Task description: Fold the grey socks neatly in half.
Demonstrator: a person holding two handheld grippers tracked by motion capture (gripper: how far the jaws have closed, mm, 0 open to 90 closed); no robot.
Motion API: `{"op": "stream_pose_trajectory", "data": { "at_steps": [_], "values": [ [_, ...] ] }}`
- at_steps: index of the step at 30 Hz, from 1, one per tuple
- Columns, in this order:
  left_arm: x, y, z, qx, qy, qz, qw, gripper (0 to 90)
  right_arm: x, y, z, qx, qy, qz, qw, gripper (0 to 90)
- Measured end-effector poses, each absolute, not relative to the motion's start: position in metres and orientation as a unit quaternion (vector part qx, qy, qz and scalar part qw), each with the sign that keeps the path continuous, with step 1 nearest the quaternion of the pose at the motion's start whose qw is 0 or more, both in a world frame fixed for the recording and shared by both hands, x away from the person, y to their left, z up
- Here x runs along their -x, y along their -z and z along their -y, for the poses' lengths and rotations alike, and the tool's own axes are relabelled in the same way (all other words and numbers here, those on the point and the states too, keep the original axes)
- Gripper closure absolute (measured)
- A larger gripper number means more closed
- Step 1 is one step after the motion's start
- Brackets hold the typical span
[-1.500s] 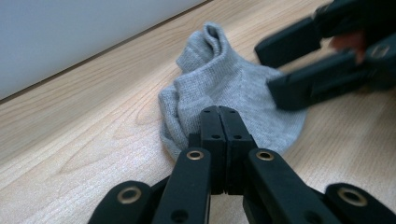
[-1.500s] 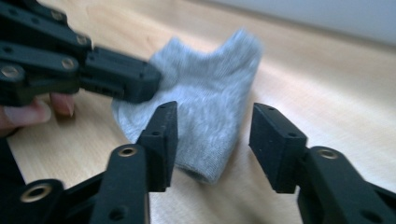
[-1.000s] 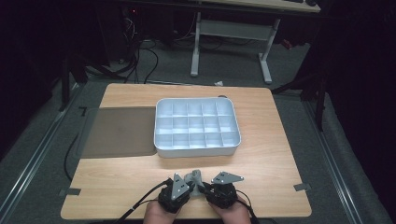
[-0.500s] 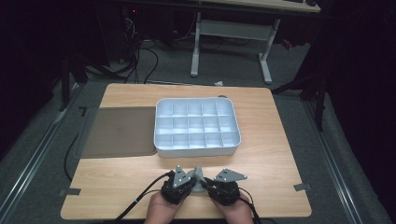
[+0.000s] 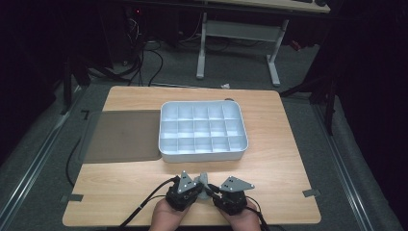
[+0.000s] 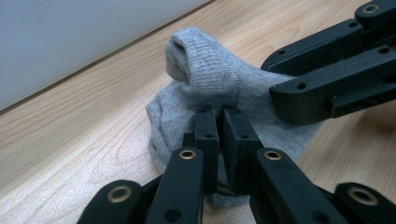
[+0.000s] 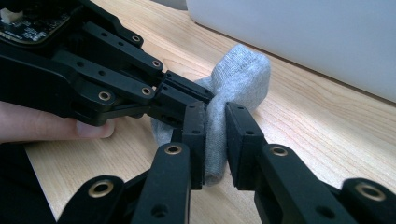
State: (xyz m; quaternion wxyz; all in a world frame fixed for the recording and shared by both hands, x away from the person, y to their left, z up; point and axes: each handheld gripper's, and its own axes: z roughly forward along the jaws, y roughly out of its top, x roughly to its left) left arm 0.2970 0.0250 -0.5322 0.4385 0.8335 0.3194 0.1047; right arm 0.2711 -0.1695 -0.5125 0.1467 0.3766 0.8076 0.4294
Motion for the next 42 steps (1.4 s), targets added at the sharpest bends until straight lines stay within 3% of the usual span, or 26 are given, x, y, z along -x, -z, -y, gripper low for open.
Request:
{"op": "stream_pose_trajectory", "data": {
  "at_steps": [9, 15, 21, 25, 28, 42],
  "values": [
    [-0.296, 0.532, -0.024, -0.836, -0.109, -0.315, 0.436, 84.2, -0.269, 0.507, 0.170, -0.365, -0.439, -0.807, 0.150, 77.3],
    [-0.296, 0.532, -0.023, -0.836, -0.112, -0.314, 0.435, 84.2, -0.280, 0.485, 0.199, -0.389, -0.461, -0.778, 0.177, 72.6],
    [-0.295, 0.532, -0.023, -0.837, -0.116, -0.313, 0.434, 84.1, -0.294, 0.502, 0.203, -0.418, -0.429, -0.782, 0.173, 65.7],
    [-0.295, 0.532, -0.023, -0.837, -0.116, -0.313, 0.434, 83.8, -0.291, 0.514, 0.194, -0.415, -0.406, -0.796, 0.171, 80.2],
    [-0.294, 0.532, -0.022, -0.838, -0.124, -0.312, 0.431, 83.5, -0.289, 0.518, 0.191, -0.409, -0.402, -0.804, 0.159, 85.9],
    [-0.294, 0.532, -0.023, -0.836, -0.122, -0.315, 0.432, 84.2, -0.273, 0.519, 0.167, -0.374, -0.413, -0.813, 0.168, 90.0]
  ]
}}
